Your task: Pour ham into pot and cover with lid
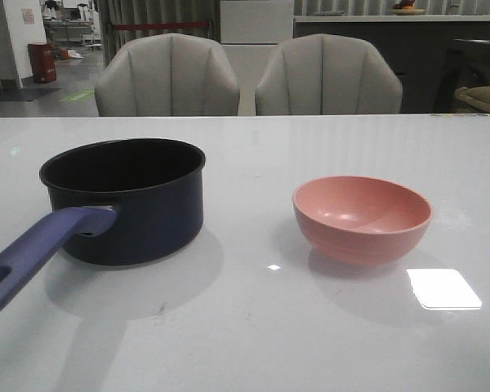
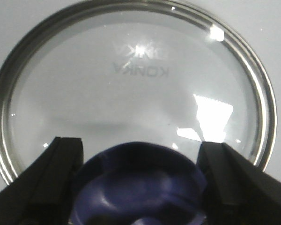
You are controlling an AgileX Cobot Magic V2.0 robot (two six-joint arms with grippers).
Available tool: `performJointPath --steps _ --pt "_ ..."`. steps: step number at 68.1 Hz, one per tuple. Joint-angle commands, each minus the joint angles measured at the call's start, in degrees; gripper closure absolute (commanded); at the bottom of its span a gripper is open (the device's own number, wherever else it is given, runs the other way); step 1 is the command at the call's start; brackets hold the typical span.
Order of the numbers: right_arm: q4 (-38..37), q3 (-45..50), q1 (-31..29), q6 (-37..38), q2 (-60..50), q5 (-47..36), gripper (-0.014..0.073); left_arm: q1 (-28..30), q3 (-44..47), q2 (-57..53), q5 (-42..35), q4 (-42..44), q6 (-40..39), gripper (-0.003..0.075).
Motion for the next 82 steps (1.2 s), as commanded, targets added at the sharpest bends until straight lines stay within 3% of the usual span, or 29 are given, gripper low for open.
performJointPath --steps 1,18,52,66,82 --pt "0.17 -1.45 -0.03 -0.59 0.56 -4.67 0.0435 -0.16 -1.66 -2.75 -0.22 -0.92 0.07 0.0437" --pt "0.17 -1.45 -0.03 -0.59 0.56 -4.67 0.0435 -0.16 -1.66 -2.85 -0.22 -1.26 0.11 0.0515" --pt "0.17 -1.45 -0.03 -0.59 0.56 -4.67 0.0435 -0.16 -3.54 -7.1 -0.95 -1.26 1.75 0.0516" --pt "0.17 -1.45 -0.03 -0.59 0.56 -4.67 0.0435 -1.33 -8.51 -11.0 -0.01 -3.99 4.91 0.0516" --pt "0.17 -1.45 -0.03 -0.59 0.56 -4.67 0.0435 -8.73 -19.64 -12.09 5.82 -4.29 5.94 0.0516"
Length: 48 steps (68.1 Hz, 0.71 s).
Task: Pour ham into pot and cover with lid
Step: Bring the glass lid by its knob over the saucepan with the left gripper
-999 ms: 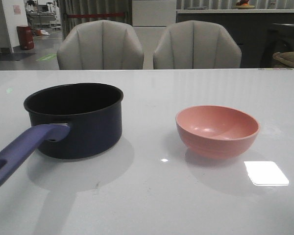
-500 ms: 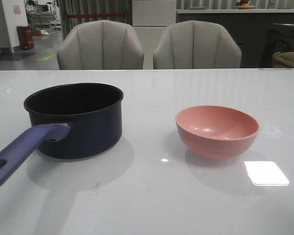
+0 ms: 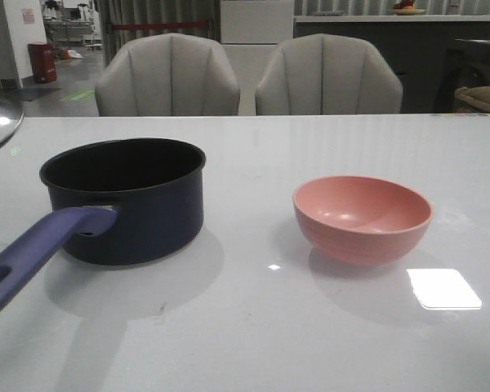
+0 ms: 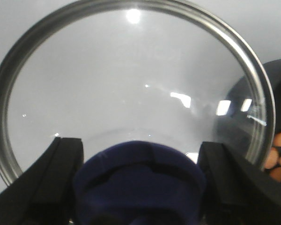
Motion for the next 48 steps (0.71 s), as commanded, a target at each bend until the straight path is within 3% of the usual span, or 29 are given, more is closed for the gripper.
performJointPath --steps 1,28,48 --pt "0.14 -1.45 -0.03 -0.59 0.56 -4.67 0.0435 -4.72 -6.6 -3.1 1.94 -1.77 1.63 0.0516" --pt "0.14 -1.45 -0.03 -0.59 0.56 -4.67 0.0435 -20.03 -18.1 5.83 9.4 -1.77 2.92 0.0515" --pt "0.14 -1.45 -0.03 -0.59 0.56 -4.67 0.0435 -23.21 -19.66 9.79 9.4 -0.1 2.92 0.0515"
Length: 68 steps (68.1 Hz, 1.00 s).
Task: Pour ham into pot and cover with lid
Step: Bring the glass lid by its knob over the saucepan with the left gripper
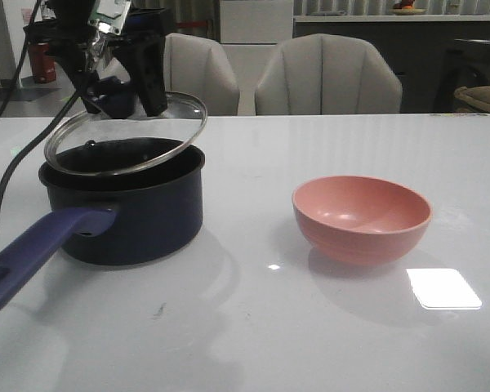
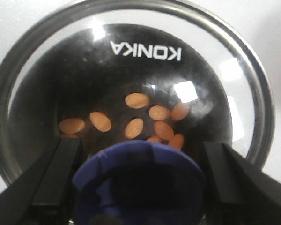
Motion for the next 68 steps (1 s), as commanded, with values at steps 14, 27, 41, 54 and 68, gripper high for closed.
performJointPath --steps 14,27,41,54,68 --pt "0.04 -1.45 -0.03 -0.59 0.56 -4.67 0.0435 -0.49 -2.22 -3.19 1.27 0.68 -0.08 0.0515" --pt "0.04 -1.45 -0.03 -0.59 0.56 -4.67 0.0435 -0.49 -2.22 -4.75 1.27 1.24 -0.08 0.0512" --pt "0.04 -1.45 -0.03 -0.59 0.56 -4.67 0.0435 -0.49 0.29 -6.17 1.27 3.08 -0.08 0.0512" --pt "0.04 -1.45 -0.03 -0.59 0.56 -4.67 0.0435 -0.49 1.01 -6.16 1.27 2.83 -0.08 0.0512" --pt "0.04 -1.45 -0.03 -0.59 0.56 -4.67 0.0435 -0.49 1.02 -5.55 1.27 2.71 -0.08 0.0512"
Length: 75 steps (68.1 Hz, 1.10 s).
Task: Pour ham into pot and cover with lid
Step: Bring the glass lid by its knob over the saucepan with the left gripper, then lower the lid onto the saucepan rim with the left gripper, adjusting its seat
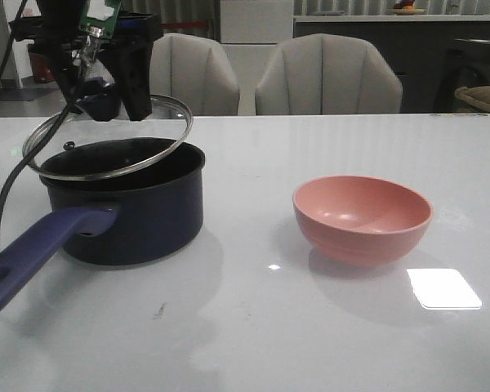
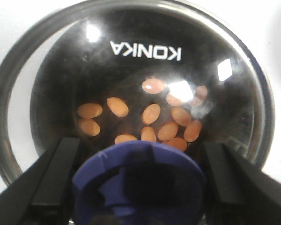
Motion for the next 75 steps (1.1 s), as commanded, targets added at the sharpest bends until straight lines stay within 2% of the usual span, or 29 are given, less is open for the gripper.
performJointPath --steps 1,58,65,75 --pt "0.04 -1.45 -0.03 -0.59 0.56 -4.67 0.0435 -0.36 -1.97 -3.27 1.06 -0.54 -0.13 0.0512" --pt "0.04 -1.45 -0.03 -0.59 0.56 -4.67 0.0435 -0.36 -2.0 1.37 0.34 -0.54 -0.13 0.0504" --pt "0.04 -1.45 -0.03 -0.59 0.56 -4.67 0.0435 -0.36 -2.0 1.37 -0.15 -0.54 -0.13 0.0447" --pt "0.04 -1.45 -0.03 -0.59 0.56 -4.67 0.0435 -0.36 -2.0 1.37 0.22 -0.54 -0.13 0.0318"
